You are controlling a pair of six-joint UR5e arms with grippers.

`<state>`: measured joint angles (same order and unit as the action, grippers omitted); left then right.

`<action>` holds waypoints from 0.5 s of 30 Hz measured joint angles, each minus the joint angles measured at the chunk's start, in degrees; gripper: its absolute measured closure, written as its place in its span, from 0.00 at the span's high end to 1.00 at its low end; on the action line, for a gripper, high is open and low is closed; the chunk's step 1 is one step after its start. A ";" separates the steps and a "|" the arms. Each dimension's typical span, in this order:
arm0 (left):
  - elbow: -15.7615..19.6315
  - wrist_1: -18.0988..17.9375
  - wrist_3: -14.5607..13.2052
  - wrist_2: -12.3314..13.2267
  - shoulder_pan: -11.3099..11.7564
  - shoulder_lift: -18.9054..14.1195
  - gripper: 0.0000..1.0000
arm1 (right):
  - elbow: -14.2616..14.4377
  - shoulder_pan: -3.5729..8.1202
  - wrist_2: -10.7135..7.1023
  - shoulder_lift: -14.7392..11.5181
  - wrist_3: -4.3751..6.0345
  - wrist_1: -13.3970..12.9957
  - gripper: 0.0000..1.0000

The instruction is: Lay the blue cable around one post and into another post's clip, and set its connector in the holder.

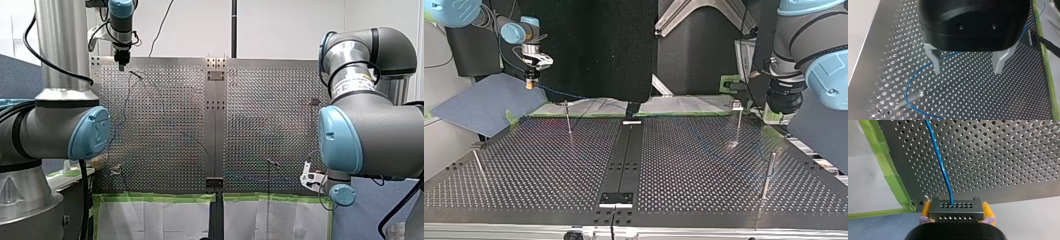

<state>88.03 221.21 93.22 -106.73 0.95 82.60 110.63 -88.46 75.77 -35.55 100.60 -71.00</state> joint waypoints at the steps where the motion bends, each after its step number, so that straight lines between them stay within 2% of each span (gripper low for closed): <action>1: 0.00 0.12 0.01 0.00 0.00 0.00 1.00 | 0.00 0.00 0.00 0.00 0.00 0.01 0.00; 15: 0.00 0.29 0.03 0.00 0.00 0.04 1.00 | -0.01 -0.01 0.00 0.03 -0.03 0.06 0.00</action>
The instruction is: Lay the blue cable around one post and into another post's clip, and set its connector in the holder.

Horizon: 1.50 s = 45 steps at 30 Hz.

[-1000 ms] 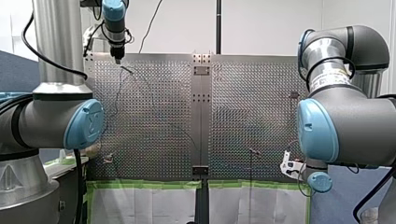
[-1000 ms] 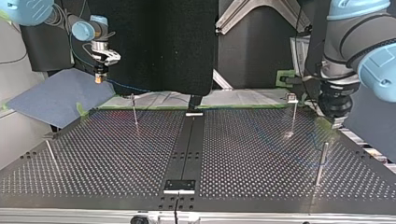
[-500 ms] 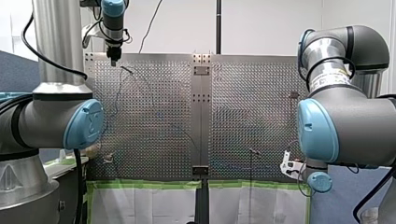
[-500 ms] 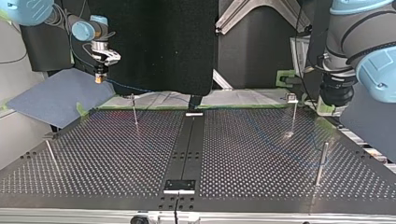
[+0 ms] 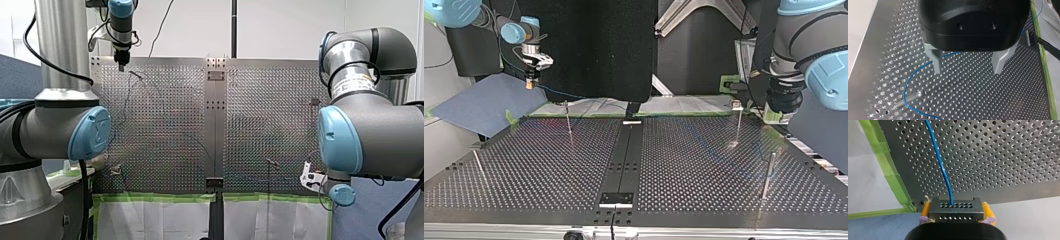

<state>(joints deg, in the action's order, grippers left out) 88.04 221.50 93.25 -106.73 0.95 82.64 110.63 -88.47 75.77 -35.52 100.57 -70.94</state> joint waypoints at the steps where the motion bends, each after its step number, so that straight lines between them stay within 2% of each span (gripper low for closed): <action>1: 0.00 0.00 0.00 0.00 0.00 0.00 1.00 | 0.00 0.00 0.01 0.00 0.00 0.00 0.00; 30: 0.01 -0.39 0.67 0.11 -0.18 -0.01 1.00 | 0.00 -0.09 0.00 -0.02 0.00 0.30 0.00; 38: 0.35 -3.79 0.63 3.17 -0.82 -0.10 1.00 | -0.01 -0.19 0.00 -0.02 -0.07 0.36 0.00; 45: 2.88 -6.88 1.86 6.27 -3.41 -0.09 1.00 | 0.00 -0.33 0.00 -0.02 -0.19 0.38 0.00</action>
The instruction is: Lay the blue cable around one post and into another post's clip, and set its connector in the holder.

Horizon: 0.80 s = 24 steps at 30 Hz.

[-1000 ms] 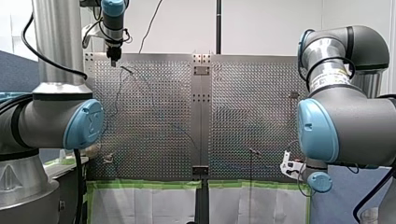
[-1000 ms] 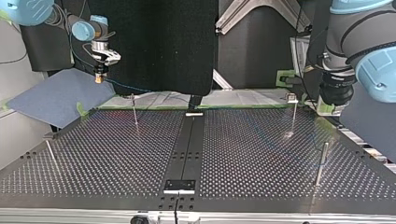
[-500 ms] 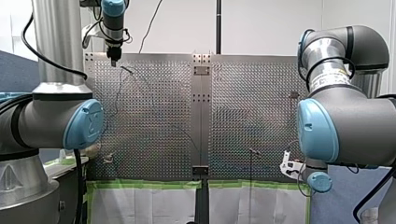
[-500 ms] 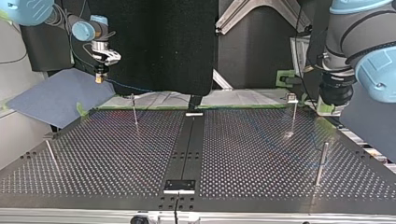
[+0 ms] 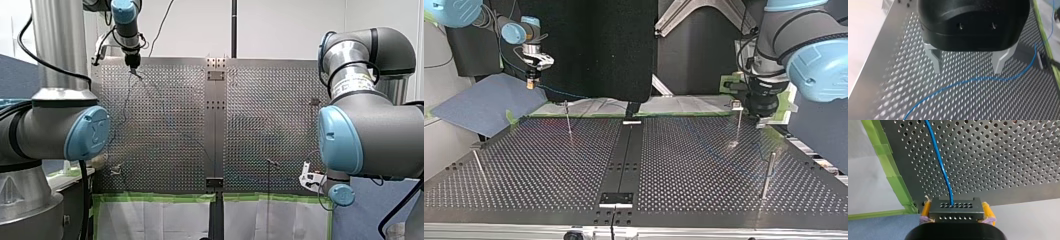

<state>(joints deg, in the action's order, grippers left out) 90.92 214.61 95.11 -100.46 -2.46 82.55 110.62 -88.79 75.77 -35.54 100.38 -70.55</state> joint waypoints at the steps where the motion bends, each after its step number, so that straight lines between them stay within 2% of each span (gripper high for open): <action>1: 0.37 -0.39 0.32 0.38 -0.38 0.02 1.00 | 0.00 -0.01 0.00 0.00 -0.02 -0.01 0.00; 5: 2.02 -2.04 1.86 2.03 -2.02 0.33 1.00 | 0.00 -0.08 0.00 0.00 -0.06 -0.02 0.00; 10: 4.46 -4.51 3.94 4.48 -4.46 2.25 1.00 | -0.14 -0.23 -0.06 0.00 -0.21 0.07 0.00; 14: 6.62 -6.65 3.17 6.22 -6.61 4.36 1.00 | -0.16 -0.35 -0.10 0.01 -0.45 0.13 0.00; 21: 10.29 -10.32 0.00 4.75 -10.28 8.01 1.00 | -0.18 -0.43 -0.08 0.01 -0.68 0.08 0.00; 24: 11.67 -11.72 -0.29 4.25 -11.67 9.41 1.00 | -0.18 -0.44 -0.23 0.00 -0.96 -0.11 0.00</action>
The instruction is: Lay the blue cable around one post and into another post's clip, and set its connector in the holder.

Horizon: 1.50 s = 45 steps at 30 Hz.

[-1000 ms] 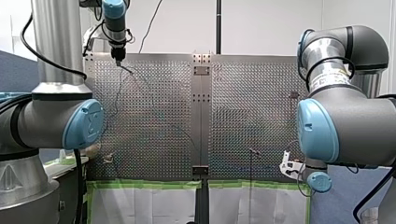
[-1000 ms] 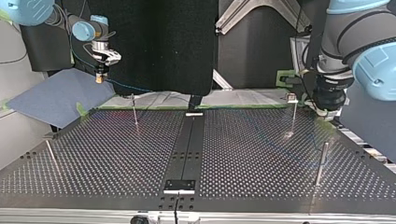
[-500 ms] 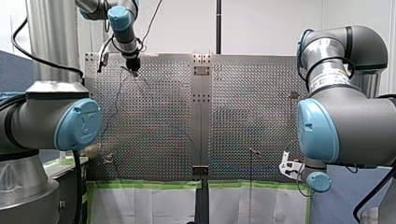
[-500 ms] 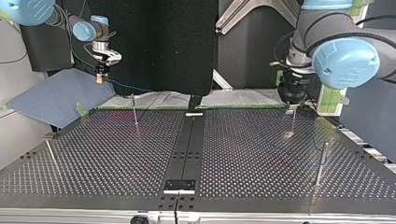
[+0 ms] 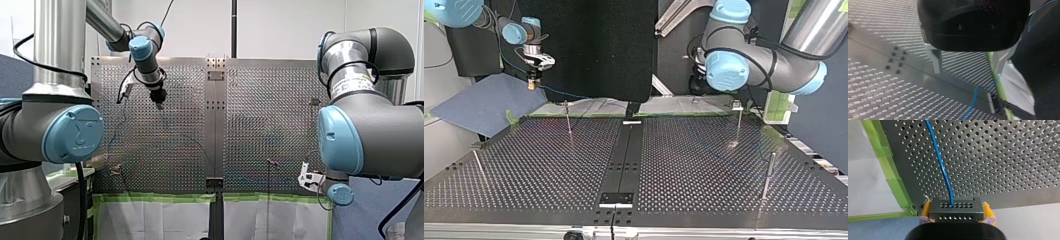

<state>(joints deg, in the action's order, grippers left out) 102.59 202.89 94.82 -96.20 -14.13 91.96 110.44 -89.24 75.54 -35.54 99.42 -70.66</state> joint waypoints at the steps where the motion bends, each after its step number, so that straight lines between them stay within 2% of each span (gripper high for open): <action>1: 0.39 -0.37 0.13 -0.12 -0.38 0.38 1.00 | 0.00 0.00 -0.06 0.00 -0.11 -0.06 0.00; 7: 2.75 -3.27 2.56 -0.42 -3.28 3.28 1.00 | 0.00 0.05 -0.55 -0.05 -0.82 -0.27 0.00; 15: 3.19 -7.16 5.91 -1.42 -7.16 7.16 1.00 | 0.09 0.21 -3.52 -1.91 -3.53 1.07 0.00; 18: 3.20 -8.91 6.22 -1.46 -8.91 8.91 1.00 | 0.52 0.22 -4.28 -3.19 -3.90 1.16 0.00; 28: 3.19 -14.57 6.39 -1.50 -14.57 14.58 1.00 | 2.43 0.83 -5.06 -4.93 -3.90 -0.60 0.00; 34: 2.90 -17.48 8.13 -1.49 -17.51 17.51 1.00 | 2.70 1.01 -5.17 -5.16 -3.44 -0.87 0.00; 45: -1.43 -22.59 9.29 -0.77 -22.62 22.62 1.00 | 2.73 0.99 -5.17 -5.20 -3.28 -0.68 0.00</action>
<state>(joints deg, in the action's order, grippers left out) 101.17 180.31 104.11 -96.97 -36.75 114.57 113.17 -88.25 70.37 -40.74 96.14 -71.34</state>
